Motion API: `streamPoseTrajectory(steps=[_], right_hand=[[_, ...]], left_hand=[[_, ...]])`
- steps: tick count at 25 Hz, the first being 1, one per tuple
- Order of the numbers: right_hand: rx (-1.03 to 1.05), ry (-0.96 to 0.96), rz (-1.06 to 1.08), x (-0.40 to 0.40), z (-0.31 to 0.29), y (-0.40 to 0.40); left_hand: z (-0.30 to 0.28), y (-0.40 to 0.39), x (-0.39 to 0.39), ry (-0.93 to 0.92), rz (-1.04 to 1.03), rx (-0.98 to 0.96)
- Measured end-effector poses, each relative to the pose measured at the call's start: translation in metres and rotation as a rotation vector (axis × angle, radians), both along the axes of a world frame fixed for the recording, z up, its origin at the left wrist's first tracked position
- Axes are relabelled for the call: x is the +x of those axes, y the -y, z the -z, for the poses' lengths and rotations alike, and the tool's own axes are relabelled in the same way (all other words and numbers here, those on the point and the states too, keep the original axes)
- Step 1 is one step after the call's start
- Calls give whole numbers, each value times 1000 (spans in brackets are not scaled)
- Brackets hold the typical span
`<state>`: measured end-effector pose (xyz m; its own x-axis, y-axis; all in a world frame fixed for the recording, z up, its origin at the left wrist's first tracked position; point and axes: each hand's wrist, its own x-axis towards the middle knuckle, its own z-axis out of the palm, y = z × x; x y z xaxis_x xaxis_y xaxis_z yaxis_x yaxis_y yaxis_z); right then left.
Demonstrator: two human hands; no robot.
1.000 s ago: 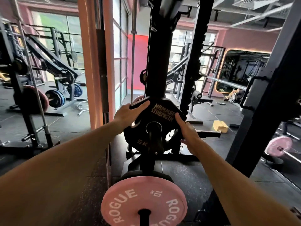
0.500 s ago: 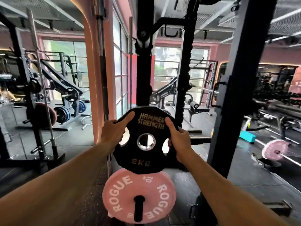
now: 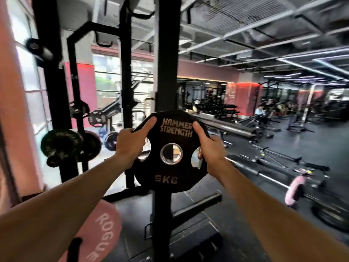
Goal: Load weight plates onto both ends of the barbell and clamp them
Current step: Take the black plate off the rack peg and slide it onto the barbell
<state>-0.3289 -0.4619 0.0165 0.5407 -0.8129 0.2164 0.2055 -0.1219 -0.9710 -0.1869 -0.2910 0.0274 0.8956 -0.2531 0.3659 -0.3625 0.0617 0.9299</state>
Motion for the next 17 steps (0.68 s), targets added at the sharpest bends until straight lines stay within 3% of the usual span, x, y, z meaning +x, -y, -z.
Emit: streamPoseTrajectory(steps=[9,17], right_hand=[[41,65,394,-107,-8,143],[88,112,524,-91,-6,252]], left_hand=[[-20,191,-66,87,394,125],[-30,292,-49,490,414,202]])
